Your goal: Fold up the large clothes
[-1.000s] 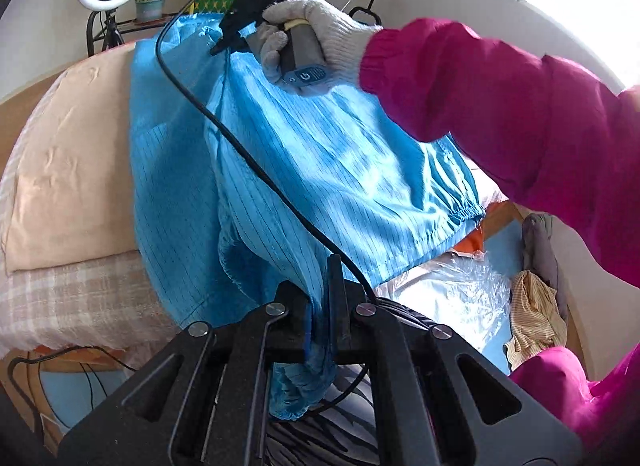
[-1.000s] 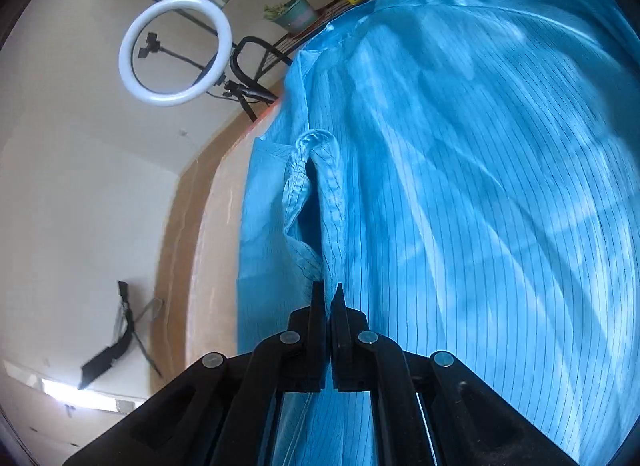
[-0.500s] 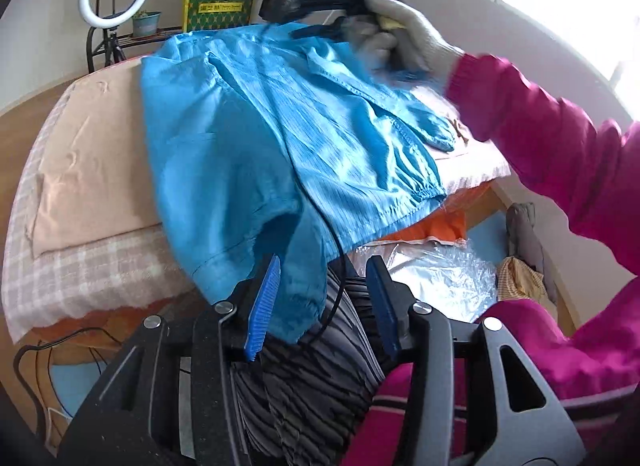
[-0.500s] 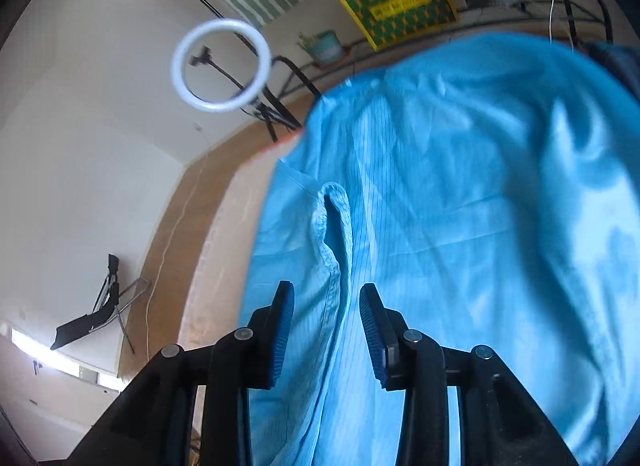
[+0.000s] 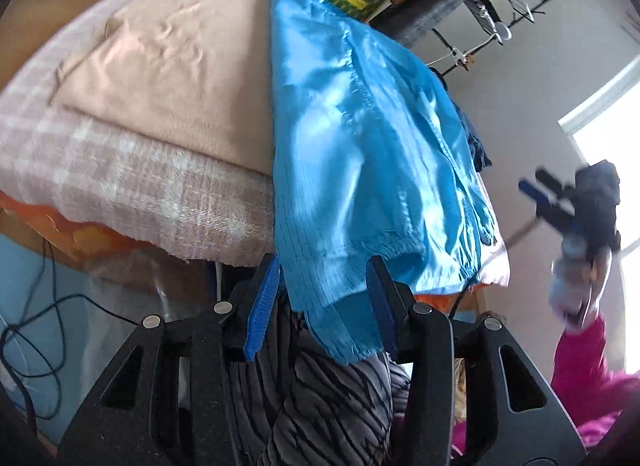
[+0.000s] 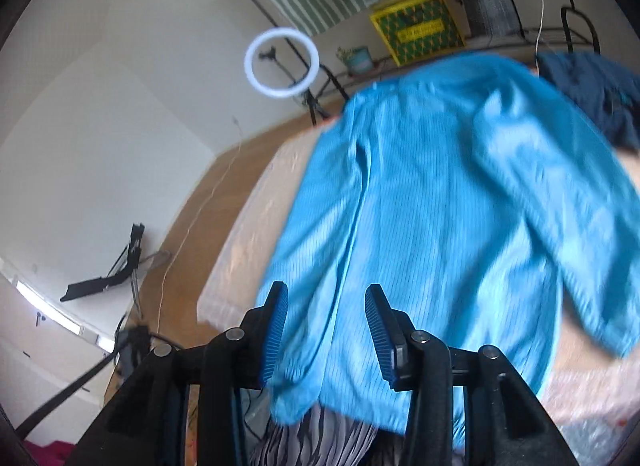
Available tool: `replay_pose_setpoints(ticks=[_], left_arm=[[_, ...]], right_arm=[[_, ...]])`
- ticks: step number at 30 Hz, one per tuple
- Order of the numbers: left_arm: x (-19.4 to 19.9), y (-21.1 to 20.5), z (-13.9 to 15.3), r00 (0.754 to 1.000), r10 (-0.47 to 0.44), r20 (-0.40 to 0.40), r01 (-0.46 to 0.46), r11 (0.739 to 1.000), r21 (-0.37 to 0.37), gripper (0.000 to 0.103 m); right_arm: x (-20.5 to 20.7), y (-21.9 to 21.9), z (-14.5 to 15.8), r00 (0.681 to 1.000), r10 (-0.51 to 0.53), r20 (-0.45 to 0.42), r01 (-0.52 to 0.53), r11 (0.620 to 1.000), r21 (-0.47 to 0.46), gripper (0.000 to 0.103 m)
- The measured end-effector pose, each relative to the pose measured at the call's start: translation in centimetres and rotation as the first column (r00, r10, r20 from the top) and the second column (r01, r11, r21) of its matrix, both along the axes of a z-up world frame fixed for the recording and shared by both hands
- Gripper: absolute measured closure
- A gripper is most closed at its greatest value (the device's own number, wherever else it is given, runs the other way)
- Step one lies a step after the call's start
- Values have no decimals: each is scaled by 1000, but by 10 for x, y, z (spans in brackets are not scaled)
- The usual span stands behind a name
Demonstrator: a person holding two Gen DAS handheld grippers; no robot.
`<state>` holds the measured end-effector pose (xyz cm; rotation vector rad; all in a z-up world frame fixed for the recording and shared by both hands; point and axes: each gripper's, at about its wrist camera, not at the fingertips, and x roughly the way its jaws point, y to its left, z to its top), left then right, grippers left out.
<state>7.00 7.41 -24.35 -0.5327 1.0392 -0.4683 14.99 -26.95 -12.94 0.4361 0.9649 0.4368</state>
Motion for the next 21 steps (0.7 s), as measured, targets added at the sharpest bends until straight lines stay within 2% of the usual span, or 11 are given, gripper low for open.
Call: replay_pose_setpoints(ticks=[2, 3, 5, 8, 10, 12, 15, 18, 20, 21], left_arm=[[9, -5, -12, 999, 11, -31, -12, 999, -36, 57], [12, -7, -17, 999, 18, -45, -20, 999, -46, 57], [15, -14, -23, 998, 23, -56, -25, 999, -34, 57], [17, -25, -26, 998, 2, -57, -3, 1000, -17, 59], [16, -34, -26, 999, -18, -48, 18, 1000, 0, 78], [17, -41, -28, 998, -31, -55, 32, 999, 7, 91], [20, -40, -30, 998, -38, -53, 37, 999, -9, 98], [19, -37, -25, 998, -39, -40, 38, 999, -24, 101], [16, -31, -15, 999, -28, -20, 27, 999, -43, 102], [15, -28, -8, 1000, -19, -2, 18, 999, -41, 102]], right_arm=[[-4, 16, -22, 1000, -1, -30, 1, 1000, -14, 60], [-2, 24, -34, 999, -1, -54, 2, 1000, 11, 60], [4, 41, -54, 996, 9, -89, -4, 999, 49, 60], [18, 69, -75, 993, 12, -116, -12, 1000, -1, 60], [29, 85, -88, 991, 16, -136, -23, 998, -54, 60], [34, 93, -99, 986, 27, -164, -41, 996, -85, 60], [34, 96, -115, 977, 46, -209, -80, 984, -157, 61], [27, 95, -125, 970, 75, -232, -124, 971, -207, 78], [25, 92, -125, 963, 101, -249, -140, 980, -142, 94], [25, 90, -124, 963, 101, -251, -130, 987, -98, 97]])
